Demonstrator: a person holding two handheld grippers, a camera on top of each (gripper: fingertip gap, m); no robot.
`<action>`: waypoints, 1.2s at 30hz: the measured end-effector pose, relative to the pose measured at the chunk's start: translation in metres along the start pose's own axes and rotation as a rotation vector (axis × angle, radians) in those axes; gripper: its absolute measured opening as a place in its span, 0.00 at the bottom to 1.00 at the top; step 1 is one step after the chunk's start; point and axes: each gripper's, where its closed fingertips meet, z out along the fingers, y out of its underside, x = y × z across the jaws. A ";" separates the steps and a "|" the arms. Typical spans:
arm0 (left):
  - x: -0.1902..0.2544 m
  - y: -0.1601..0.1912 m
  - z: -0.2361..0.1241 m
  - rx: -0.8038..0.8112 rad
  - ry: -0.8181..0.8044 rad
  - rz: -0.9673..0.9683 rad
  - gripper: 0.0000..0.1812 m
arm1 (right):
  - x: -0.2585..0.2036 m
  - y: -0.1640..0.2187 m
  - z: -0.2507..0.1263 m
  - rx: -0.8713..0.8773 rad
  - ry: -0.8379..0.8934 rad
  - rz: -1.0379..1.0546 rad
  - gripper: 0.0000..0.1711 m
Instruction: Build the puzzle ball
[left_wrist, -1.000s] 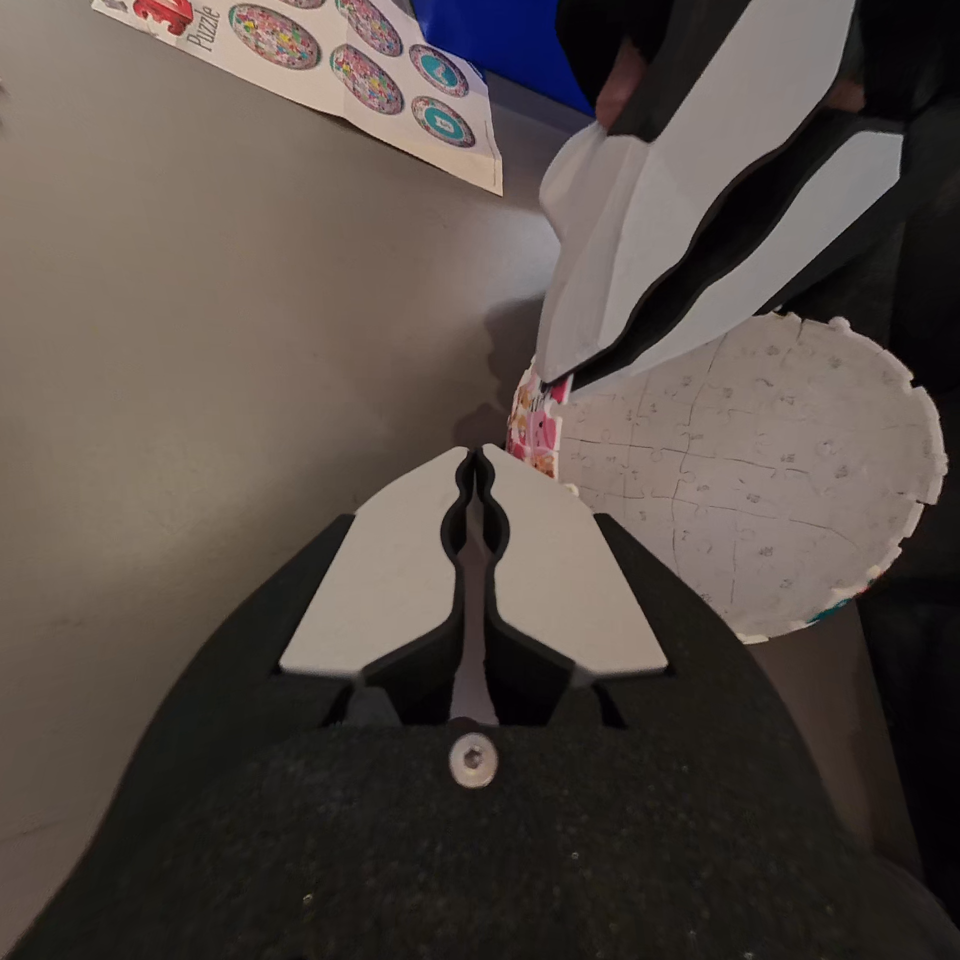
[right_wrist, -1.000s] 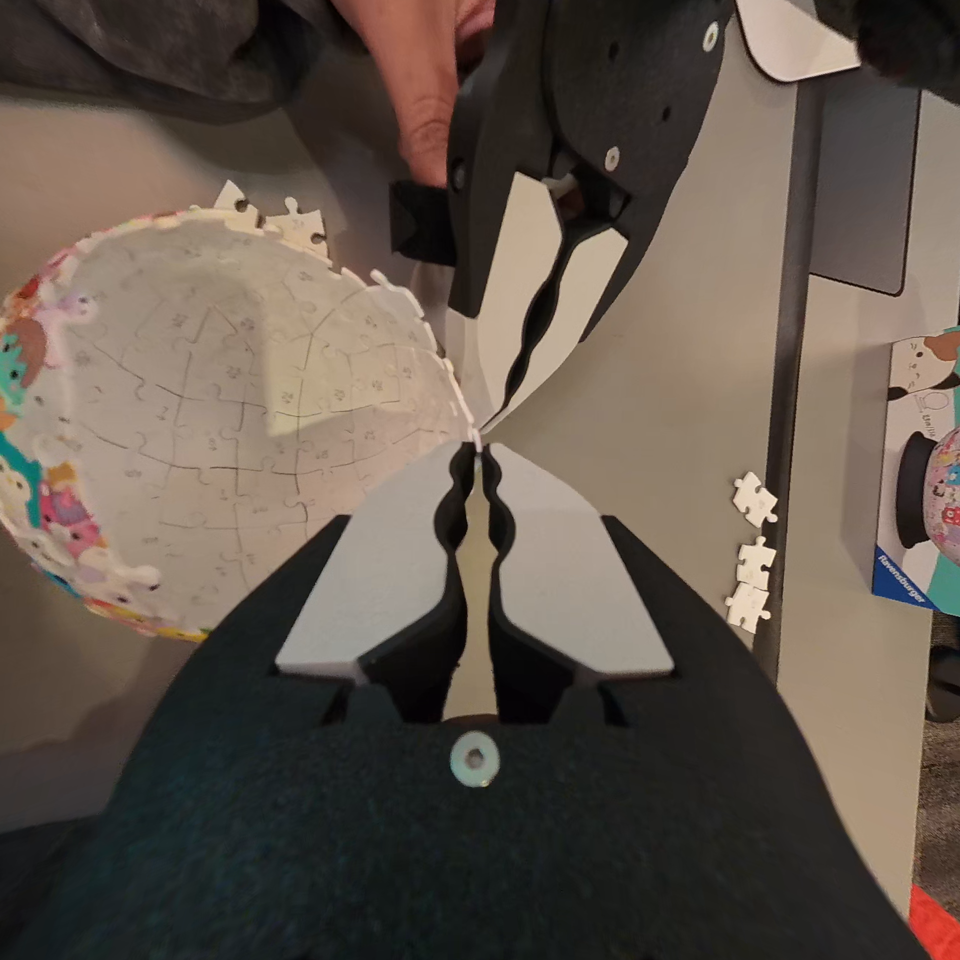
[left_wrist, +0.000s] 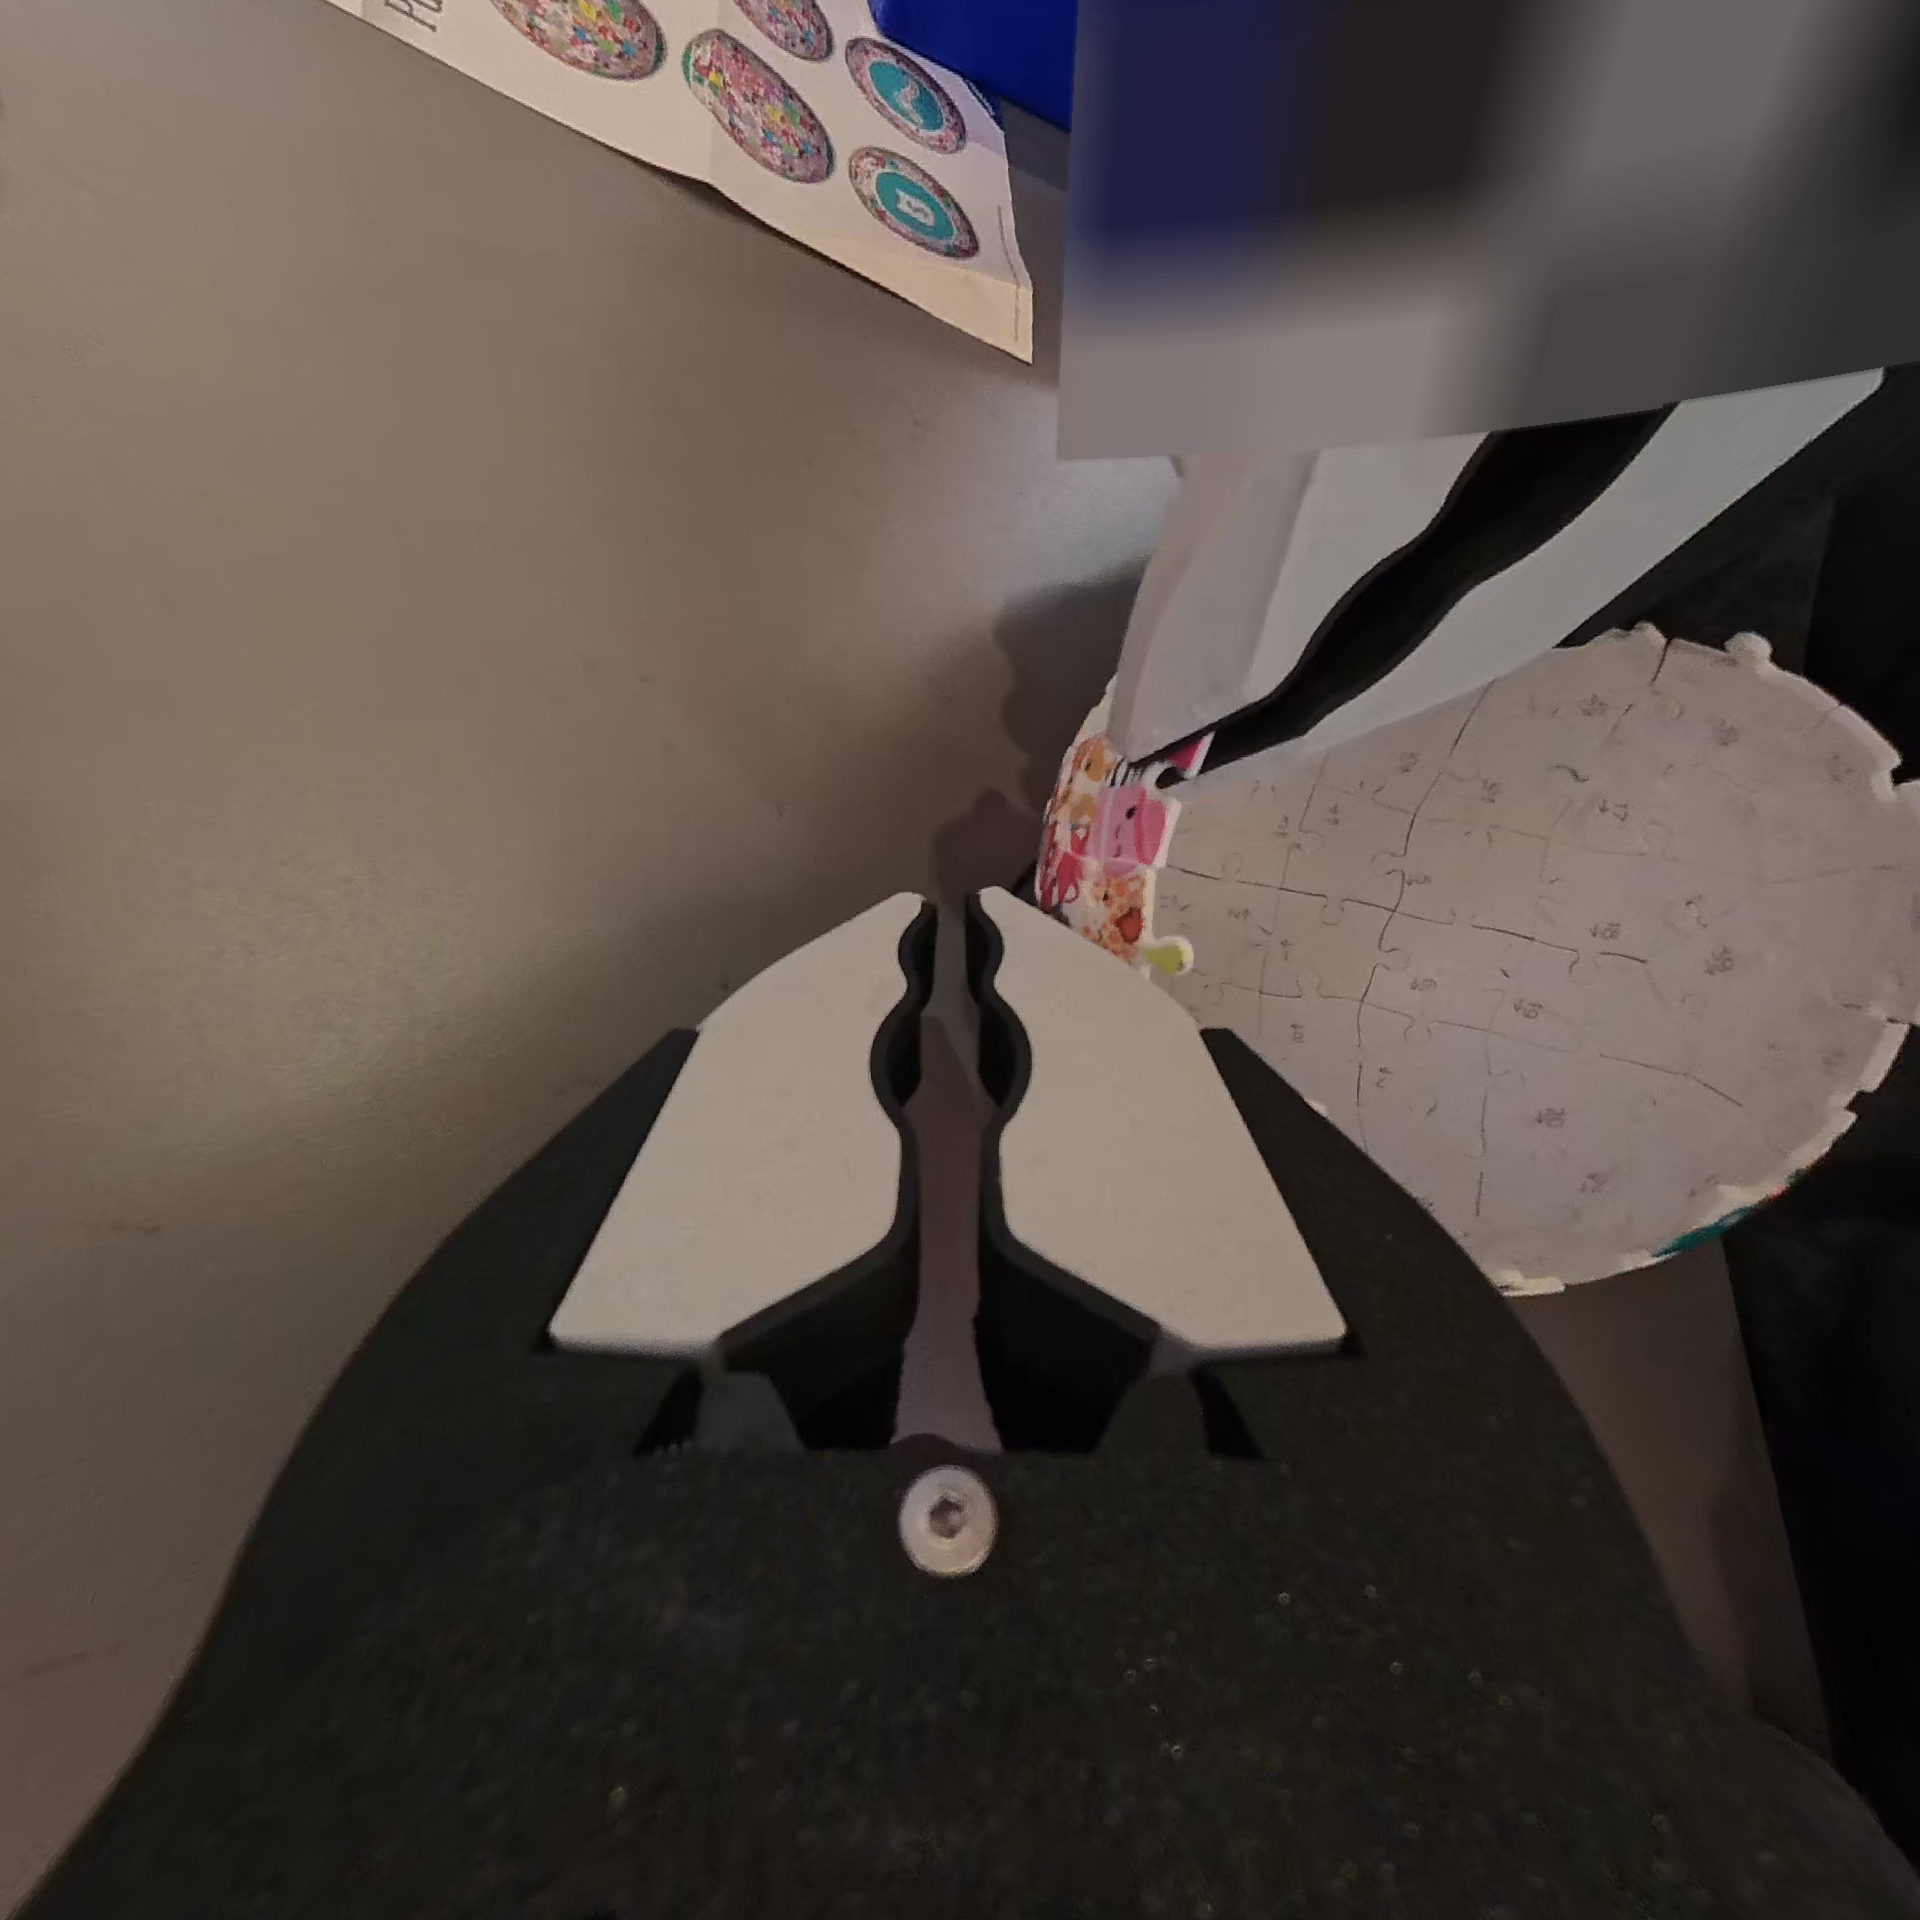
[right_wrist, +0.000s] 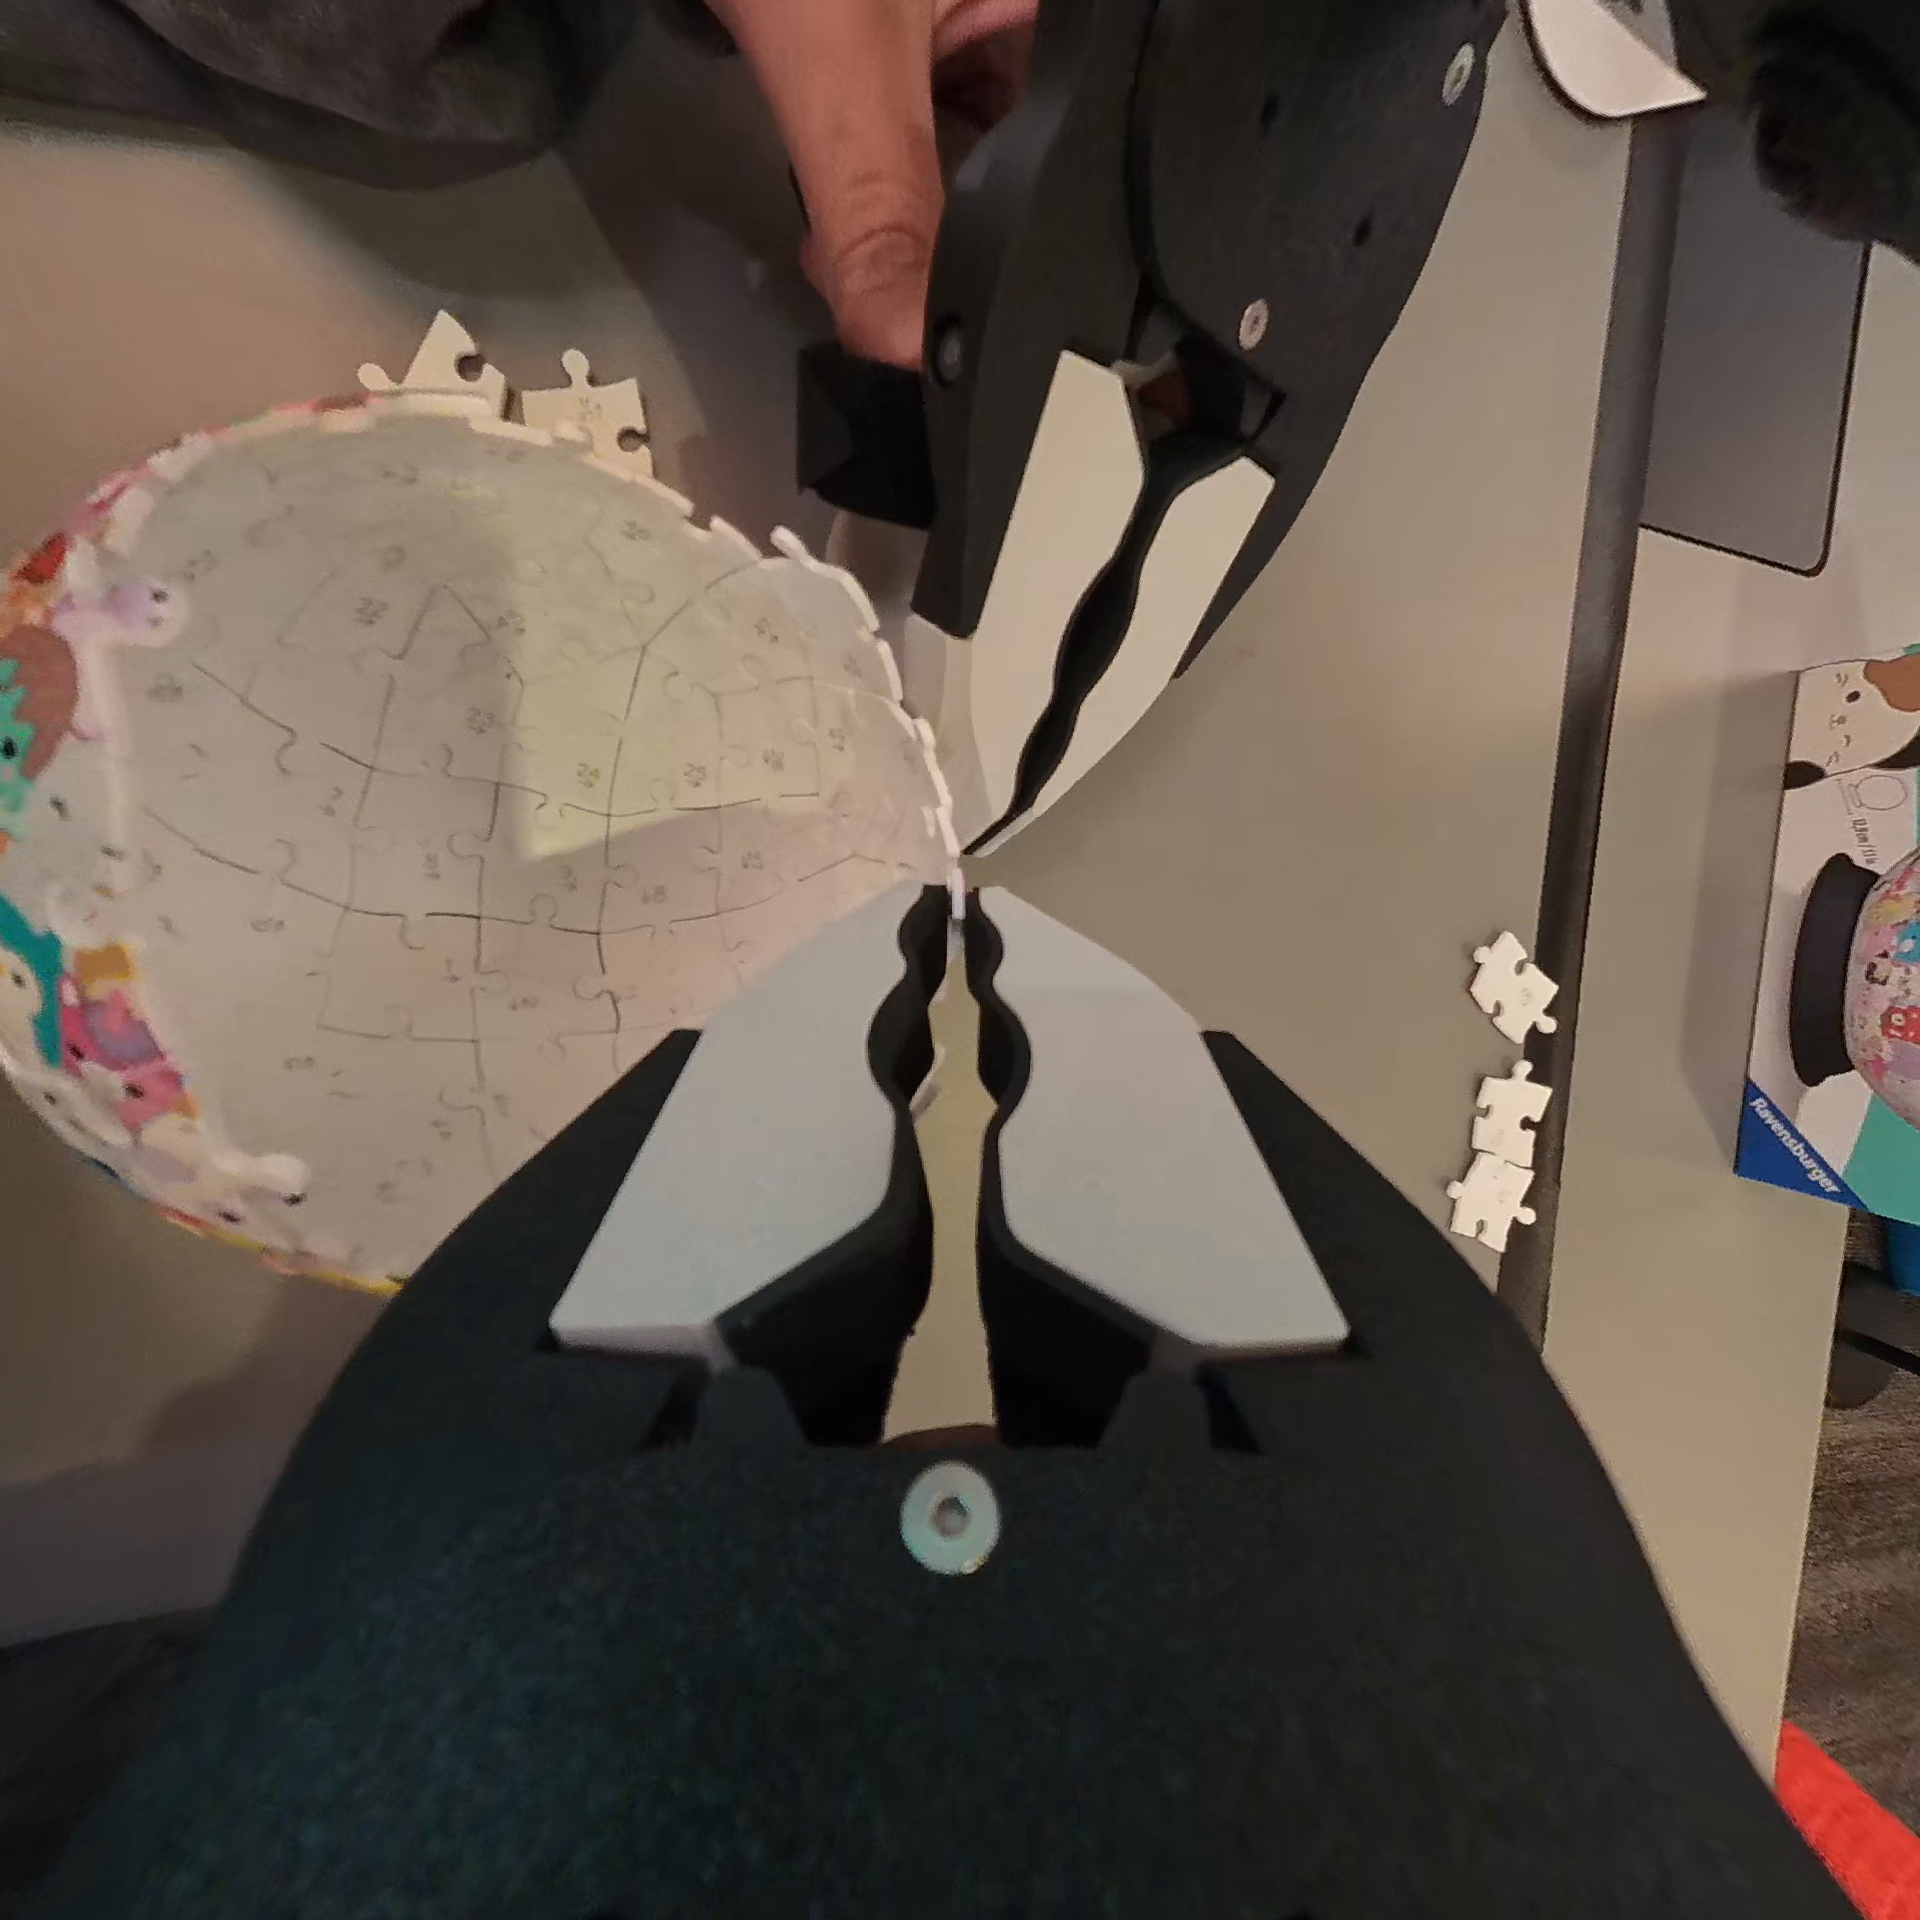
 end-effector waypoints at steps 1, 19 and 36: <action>0.000 0.000 0.000 0.001 0.000 0.001 0.02 | 0.000 0.000 0.000 0.000 -0.002 0.004 0.01; 0.003 -0.002 -0.001 0.005 -0.003 0.037 0.00 | 0.001 0.000 0.002 -0.021 -0.007 0.046 0.02; 0.009 -0.012 -0.009 0.056 0.013 0.042 0.00 | 0.001 0.002 0.004 -0.071 0.017 0.042 0.02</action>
